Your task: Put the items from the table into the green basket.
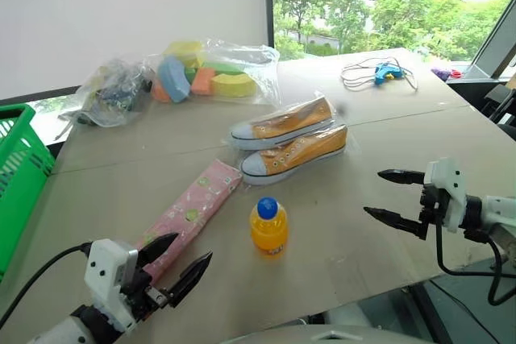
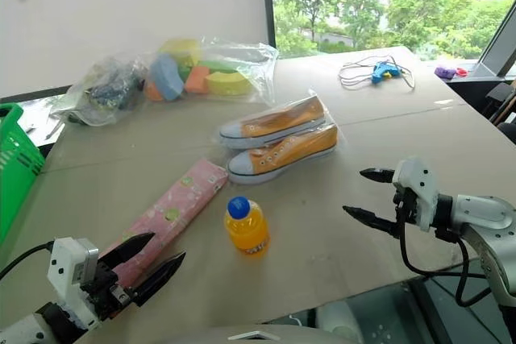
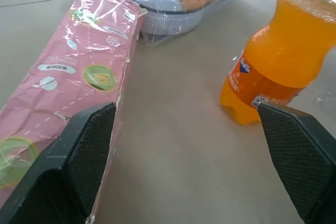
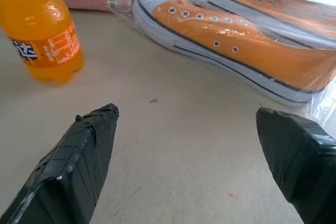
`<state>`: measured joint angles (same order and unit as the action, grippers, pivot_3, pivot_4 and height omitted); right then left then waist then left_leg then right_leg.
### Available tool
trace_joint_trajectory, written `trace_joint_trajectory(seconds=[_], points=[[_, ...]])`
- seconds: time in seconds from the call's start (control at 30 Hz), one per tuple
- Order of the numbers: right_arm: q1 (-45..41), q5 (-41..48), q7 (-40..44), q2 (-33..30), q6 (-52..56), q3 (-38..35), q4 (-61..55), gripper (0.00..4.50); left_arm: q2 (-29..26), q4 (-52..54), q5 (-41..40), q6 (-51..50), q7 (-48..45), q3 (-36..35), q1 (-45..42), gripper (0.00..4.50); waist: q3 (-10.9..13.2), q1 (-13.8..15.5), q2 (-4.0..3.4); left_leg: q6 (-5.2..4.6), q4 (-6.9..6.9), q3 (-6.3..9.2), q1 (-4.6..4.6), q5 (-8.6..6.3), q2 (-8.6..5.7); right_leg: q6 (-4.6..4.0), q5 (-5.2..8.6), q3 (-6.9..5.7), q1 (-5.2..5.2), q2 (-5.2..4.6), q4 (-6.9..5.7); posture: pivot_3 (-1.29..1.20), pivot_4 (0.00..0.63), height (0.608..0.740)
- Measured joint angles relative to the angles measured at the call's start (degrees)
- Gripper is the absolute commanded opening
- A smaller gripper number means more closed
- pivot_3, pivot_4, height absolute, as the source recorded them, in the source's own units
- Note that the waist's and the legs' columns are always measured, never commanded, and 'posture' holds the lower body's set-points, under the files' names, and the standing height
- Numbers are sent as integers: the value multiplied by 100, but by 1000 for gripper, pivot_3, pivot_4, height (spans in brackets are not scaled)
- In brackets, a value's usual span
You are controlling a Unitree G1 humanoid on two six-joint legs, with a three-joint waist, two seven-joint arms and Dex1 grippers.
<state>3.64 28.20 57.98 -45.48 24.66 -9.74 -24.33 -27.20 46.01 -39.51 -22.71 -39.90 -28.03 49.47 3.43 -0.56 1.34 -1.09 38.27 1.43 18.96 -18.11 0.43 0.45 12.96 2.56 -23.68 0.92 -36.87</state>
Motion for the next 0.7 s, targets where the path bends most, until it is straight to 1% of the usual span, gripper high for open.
trace_joint_trajectory(seconds=[0.07, 0.17, 0.23, 0.37, 0.47, 0.7], points=[[-1, 14, 2, 3, 1, -1, 6, 4500, -34, 4, -38, -35, 12, 3, -76, 4469, -1, 11, -3, -1, 0, 1, 1, -5, 0, 0, 2, 2, 0, -1, 0, 65, 0, 740], [-163, 301, 52, 56, 69, 21, -82, 4500, -571, 227, -239, -225, -35, 139, -620, 4469, 2, 87, -9, -1, 4, 3, 3, -5, -2, -1, 2, -4, 1, -1, 0, 60, 0, 740], [-226, 634, 189, 4, 194, 16, -402, 4500, -852, 523, -294, -236, -234, 332, -782, 4469, -6, 93, -22, -1, 3, 3, -9, -5, -2, -1, 2, 1, 10, -1, 0, 53, 0, 740], [-162, 1060, 387, -197, 428, -14, -676, 4500, -1021, 528, -325, -312, -318, 437, -913, 4469, -12, 76, -25, -1, 6, -6, -14, -5, -3, 1, 0, 15, 11, -1, -1, 47, 0, 740], [-57, 1251, 480, -333, 513, -71, -829, 4500, -1171, 526, -90, -303, -409, 754, -1040, 4469, -14, 79, -22, -1, 8, -12, -16, -5, -7, 2, 0, 24, 12, -2, -1, 32, 0, 740], [-6, 1344, 516, -383, 519, -80, -901, 4500, -1176, 428, 72, -321, -332, 1175, -1611, 4469, -24, 80, -17, -1, 9, -13, -15, -5, -8, 5, -2, 27, 13, -1, -7, 36, 0, 740]])
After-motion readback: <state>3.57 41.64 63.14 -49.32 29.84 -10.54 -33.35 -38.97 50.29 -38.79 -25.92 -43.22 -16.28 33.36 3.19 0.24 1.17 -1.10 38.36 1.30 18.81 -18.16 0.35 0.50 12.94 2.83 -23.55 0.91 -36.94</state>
